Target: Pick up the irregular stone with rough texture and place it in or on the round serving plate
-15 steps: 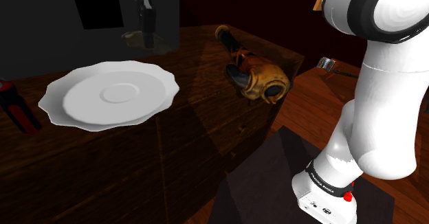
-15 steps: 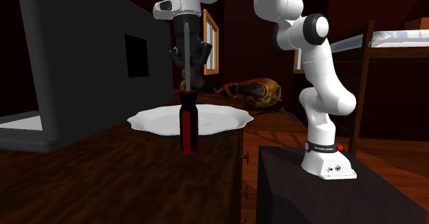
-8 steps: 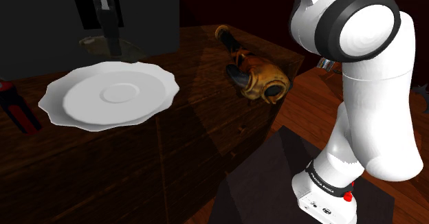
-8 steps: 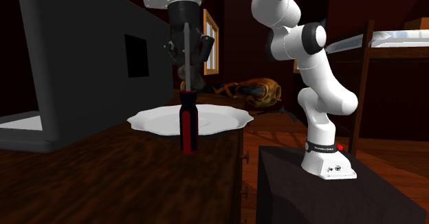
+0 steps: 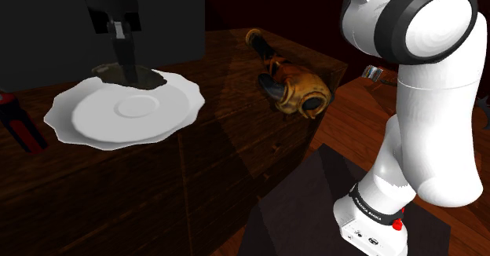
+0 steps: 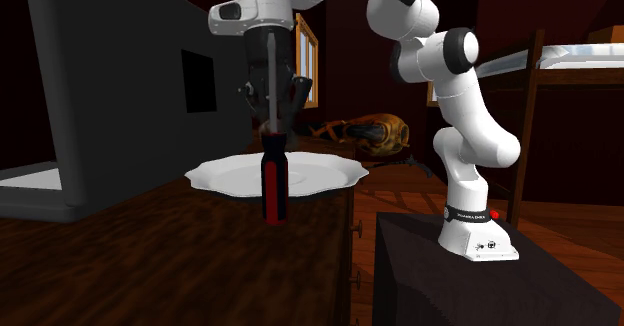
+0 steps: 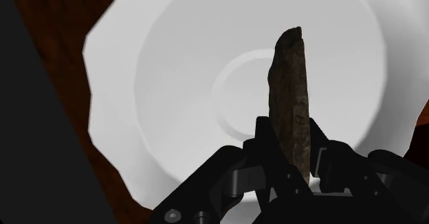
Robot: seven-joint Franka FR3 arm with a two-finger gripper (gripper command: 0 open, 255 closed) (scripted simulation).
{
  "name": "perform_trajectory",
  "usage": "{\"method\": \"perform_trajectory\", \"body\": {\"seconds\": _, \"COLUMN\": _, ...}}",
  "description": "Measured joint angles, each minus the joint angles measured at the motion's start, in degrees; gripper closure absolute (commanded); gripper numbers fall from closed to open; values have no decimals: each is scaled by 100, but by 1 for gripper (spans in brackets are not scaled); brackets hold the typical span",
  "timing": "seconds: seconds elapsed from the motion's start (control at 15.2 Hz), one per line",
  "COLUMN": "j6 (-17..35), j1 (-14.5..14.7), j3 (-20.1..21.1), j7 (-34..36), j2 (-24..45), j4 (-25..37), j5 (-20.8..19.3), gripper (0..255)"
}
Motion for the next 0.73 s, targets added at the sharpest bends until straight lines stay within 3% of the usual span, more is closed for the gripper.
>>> {"method": "perform_trajectory", "body": {"seconds": 0.4, "j6": 592, "j1": -77, "j3": -2, "j7": -48, "j2": -219, "j4": -812, "j5": 45, "gripper": 255}}
{"method": "perform_trajectory", "body": {"seconds": 0.73, "j6": 648, "j1": -79, "j3": -1, "j7": -47, "j2": -239, "j4": -881, "j5": 49, "gripper": 255}}
